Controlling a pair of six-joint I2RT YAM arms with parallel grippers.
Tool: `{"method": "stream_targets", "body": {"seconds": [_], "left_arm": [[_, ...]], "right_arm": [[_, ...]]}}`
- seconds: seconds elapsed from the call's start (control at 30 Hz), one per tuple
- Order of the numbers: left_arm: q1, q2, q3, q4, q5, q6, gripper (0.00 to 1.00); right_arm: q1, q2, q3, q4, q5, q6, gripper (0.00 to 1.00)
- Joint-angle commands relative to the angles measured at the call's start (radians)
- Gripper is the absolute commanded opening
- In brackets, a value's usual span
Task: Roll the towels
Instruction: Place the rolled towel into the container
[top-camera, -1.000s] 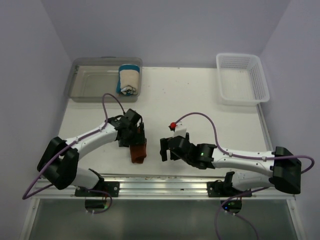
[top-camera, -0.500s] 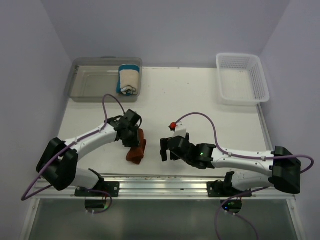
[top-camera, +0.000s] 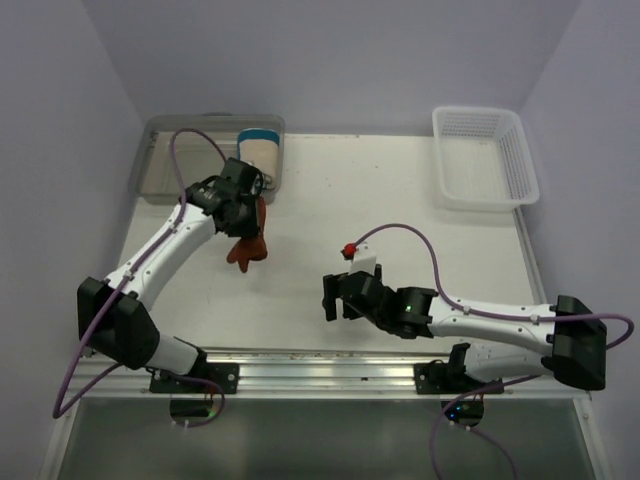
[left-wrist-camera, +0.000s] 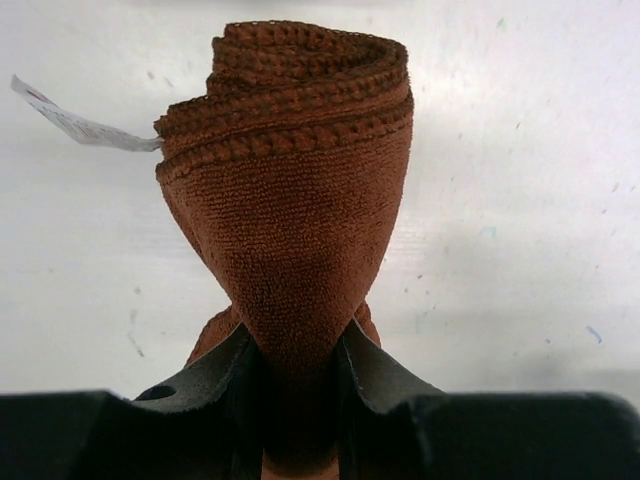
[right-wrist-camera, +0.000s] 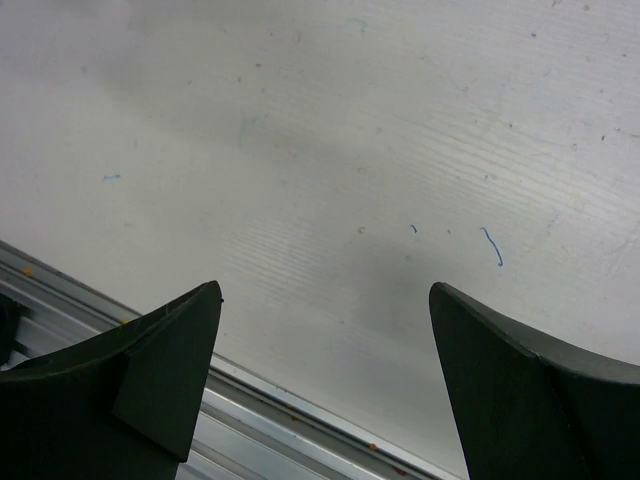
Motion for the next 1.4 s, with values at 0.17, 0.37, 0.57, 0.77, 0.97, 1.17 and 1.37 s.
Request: {"method": "stream_targets", "body": {"seconds": [0.17,0.37,0.57,0.77,0.97,1.17,1.37], "left_arm": [[0.122,0.104,0.383,-0.119,-0.027,0.167,0.00],[0.214,0.268,0.696,-0.145,0.089,0.216,0.00],[0.293,0.411,0.843,-0.098,0.289,0.219,0.00],[0.334,0.483,0.882,-0.085,0.284,0.236,0.00],[0.363,0.484,0.879,-0.090,0.283,0.236,0.00],[0.383,0.483,0.853,-0.088,0.254,0.231,0.00],[0.393,0.469,0.848,-0.082,0.249,0.230,0.00]], "right_arm": [[-0.033,0.003,0.080,-0.039,0.027,-0.057,0.89],[-0.088,0.042,0.103,-0.033,-0.016,-0.080,0.89],[-0.116,0.091,0.149,-0.035,-0.046,-0.107,0.89],[-0.211,0.172,0.211,0.013,-0.190,-0.116,0.87],[-0.315,0.325,0.393,0.123,-0.343,-0.170,0.77],[-0.419,0.532,0.666,0.155,-0.444,-0.140,0.63],[-0.462,0.815,0.988,0.122,-0.464,-0.098,0.73]]}}
